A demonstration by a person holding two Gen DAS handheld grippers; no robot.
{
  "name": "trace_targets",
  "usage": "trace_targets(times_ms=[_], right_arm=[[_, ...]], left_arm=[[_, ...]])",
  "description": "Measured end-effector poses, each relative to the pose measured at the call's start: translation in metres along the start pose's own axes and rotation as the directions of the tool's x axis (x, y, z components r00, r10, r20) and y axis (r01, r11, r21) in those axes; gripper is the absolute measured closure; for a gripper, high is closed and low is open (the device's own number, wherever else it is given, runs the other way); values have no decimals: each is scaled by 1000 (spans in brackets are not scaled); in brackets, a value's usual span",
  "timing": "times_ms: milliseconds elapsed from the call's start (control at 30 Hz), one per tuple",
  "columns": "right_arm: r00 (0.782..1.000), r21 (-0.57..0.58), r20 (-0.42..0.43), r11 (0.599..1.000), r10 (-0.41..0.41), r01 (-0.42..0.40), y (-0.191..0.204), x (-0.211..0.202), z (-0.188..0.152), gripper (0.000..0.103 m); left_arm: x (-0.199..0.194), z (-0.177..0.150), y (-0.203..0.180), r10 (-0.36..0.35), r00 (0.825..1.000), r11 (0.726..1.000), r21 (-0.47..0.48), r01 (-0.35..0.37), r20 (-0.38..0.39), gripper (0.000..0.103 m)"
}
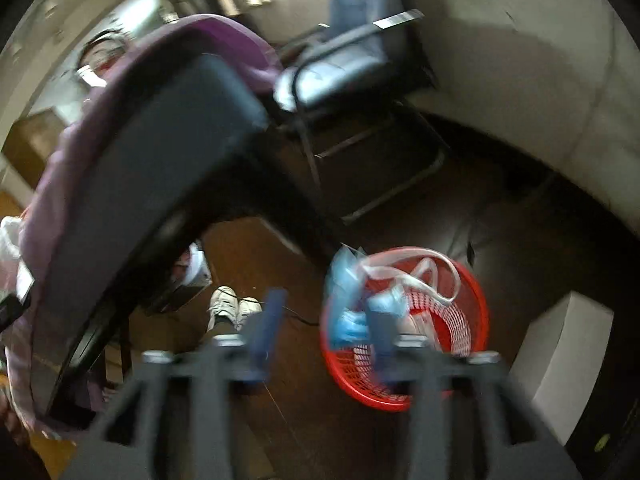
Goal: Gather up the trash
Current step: 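Carry tissue and mask to the red wastebasket and open both grippers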
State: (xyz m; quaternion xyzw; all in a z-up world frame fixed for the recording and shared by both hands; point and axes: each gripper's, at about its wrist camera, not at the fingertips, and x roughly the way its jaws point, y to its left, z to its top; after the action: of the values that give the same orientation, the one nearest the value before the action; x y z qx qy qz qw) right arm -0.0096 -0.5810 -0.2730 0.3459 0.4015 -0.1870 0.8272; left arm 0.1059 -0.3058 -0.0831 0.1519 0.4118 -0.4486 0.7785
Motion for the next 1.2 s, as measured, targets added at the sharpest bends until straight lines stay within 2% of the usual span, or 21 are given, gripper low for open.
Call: trace_targets(times_ms=[67, 200, 433, 467, 500, 533, 567, 633, 700, 867, 1033, 1200], right_arm=[[1000, 26, 8, 999, 24, -25, -9, -2, 0, 51], [997, 36, 71, 999, 5, -7, -18, -17, 4, 50], [982, 115, 186, 993, -23, 1, -46, -52, 16, 47], [980, 125, 197, 992, -29, 4, -49, -57, 17, 47], [978, 132, 204, 991, -33, 5, -56, -61, 17, 47], [977, 138, 209, 990, -36, 7, -59, -65, 18, 47], [977, 142, 212, 990, -39, 9, -61, -68, 17, 47], [975, 143, 216, 989, -50, 19, -67, -74, 17, 47], [975, 143, 217, 989, -53, 22, -70, -75, 15, 47], [977, 144, 211, 990, -29, -2, -68, -73, 16, 46], [977, 96, 211, 995, -3, -17, -46, -77, 16, 46], [974, 41, 226, 999, 15, -25, -20, -89, 15, 39]], left_arm=[[14, 4, -9, -23, 999, 999, 21, 24, -27, 75], [46, 13, -29, -62, 995, 995, 68, 68, -83, 75], [103, 35, -82, -133, 977, 969, 184, 163, -167, 73], [114, 39, -92, -136, 975, 963, 210, 172, -177, 68], [122, 42, -100, -127, 974, 960, 225, 168, -186, 51], [131, 44, -106, -108, 975, 960, 236, 152, -193, 42], [136, 45, -108, -95, 977, 961, 238, 141, -193, 27], [141, 46, -109, -82, 978, 964, 234, 128, -194, 22], [141, 44, -105, -81, 976, 967, 222, 126, -200, 17], [124, 42, -94, -58, 982, 977, 193, 93, -178, 16], [107, 42, -83, -55, 988, 986, 150, 77, -144, 14], [83, 41, -72, -37, 995, 991, 126, 48, -89, 14]])
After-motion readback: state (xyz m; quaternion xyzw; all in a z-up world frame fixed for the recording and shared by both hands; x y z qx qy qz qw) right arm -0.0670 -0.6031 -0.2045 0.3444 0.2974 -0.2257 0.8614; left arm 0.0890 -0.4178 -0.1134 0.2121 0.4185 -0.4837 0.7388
